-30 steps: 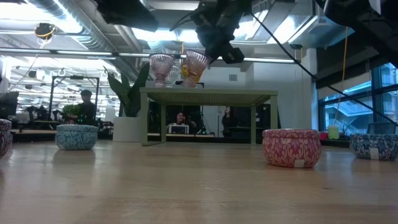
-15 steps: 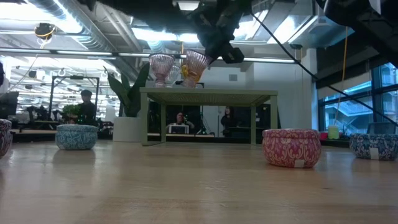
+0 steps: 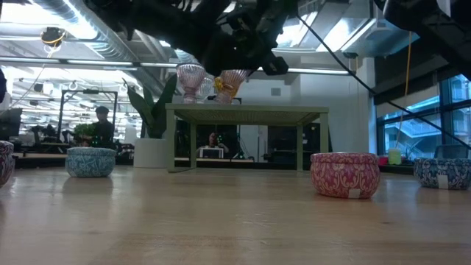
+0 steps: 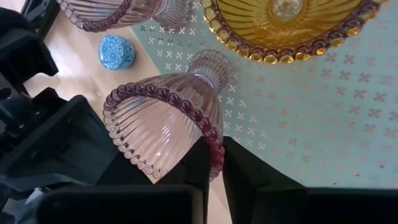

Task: Pick & Place candle stick holders
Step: Put the pink glass candle holder on the shelf

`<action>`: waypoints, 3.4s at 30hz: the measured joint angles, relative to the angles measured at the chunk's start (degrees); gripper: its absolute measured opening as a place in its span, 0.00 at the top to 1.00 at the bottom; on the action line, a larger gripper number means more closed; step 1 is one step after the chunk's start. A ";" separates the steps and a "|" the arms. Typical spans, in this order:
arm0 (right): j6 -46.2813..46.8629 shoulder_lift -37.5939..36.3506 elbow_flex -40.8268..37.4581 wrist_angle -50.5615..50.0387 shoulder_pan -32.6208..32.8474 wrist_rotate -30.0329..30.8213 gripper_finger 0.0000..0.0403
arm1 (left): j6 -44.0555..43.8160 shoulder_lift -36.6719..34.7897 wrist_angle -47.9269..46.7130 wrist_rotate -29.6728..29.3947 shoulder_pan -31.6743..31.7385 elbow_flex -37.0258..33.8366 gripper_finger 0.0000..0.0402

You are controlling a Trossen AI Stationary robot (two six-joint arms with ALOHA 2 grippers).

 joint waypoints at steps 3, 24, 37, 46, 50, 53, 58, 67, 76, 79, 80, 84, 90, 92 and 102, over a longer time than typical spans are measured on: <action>0.00 0.00 0.00 0.02 0.00 -0.33 0.94 | -0.92 -0.02 0.42 -0.43 0.00 0.00 0.68; 0.00 0.00 -0.02 -0.20 0.09 -0.81 0.91 | 4.86 -0.04 -0.07 -8.80 -3.20 1.49 0.68; 0.01 0.00 -0.02 -0.76 0.04 -0.50 0.91 | -3.27 -0.11 -52.71 -10.70 -5.26 25.24 0.68; 0.00 0.00 -0.02 -0.83 0.04 -0.50 0.90 | 7.76 -0.10 -64.12 -3.05 -2.14 28.35 0.68; 0.00 0.00 -0.02 -0.83 0.02 -0.32 0.91 | 6.00 -0.02 -63.74 -2.19 -0.26 28.35 0.68; 0.00 0.00 -0.02 -0.83 -0.04 -0.16 0.92 | 6.61 -0.02 -63.43 -1.71 0.40 28.35 0.68; 0.02 0.00 -0.02 -0.88 -0.02 -0.11 0.91 | 8.37 -0.02 -63.07 -1.73 0.66 28.35 0.68; 0.02 0.00 -0.02 -0.87 0.02 -0.56 0.93 | 13.40 -0.04 -60.50 -3.93 0.48 28.37 0.68; 0.00 0.00 -0.02 -0.98 0.04 -0.28 0.90 | 13.86 -0.04 -61.14 -1.30 3.04 28.37 0.68; -0.01 0.00 -0.02 -0.96 0.02 -0.13 0.92 | 14.16 -0.04 -61.29 -1.07 3.04 28.37 0.68; -0.04 0.00 -0.02 -0.99 0.02 -0.11 0.92 | 14.43 -0.04 -61.44 -1.05 3.04 28.37 0.68; -0.21 0.00 -0.02 -1.56 0.04 -0.11 0.92 | 15.37 -0.04 -61.88 -0.80 2.99 28.37 0.68; -0.01 0.00 -0.02 -3.24 0.06 -1.88 0.89 | 20.07 -0.04 -61.92 0.01 2.83 28.38 0.70; -0.33 0.00 -0.02 -3.41 0.26 -2.03 0.90 | 21.15 -0.04 -61.60 0.25 2.84 28.38 0.72; -3.17 0.00 -0.02 -3.32 0.28 -2.10 0.91 | 24.44 -0.13 -61.15 1.51 2.89 28.41 0.87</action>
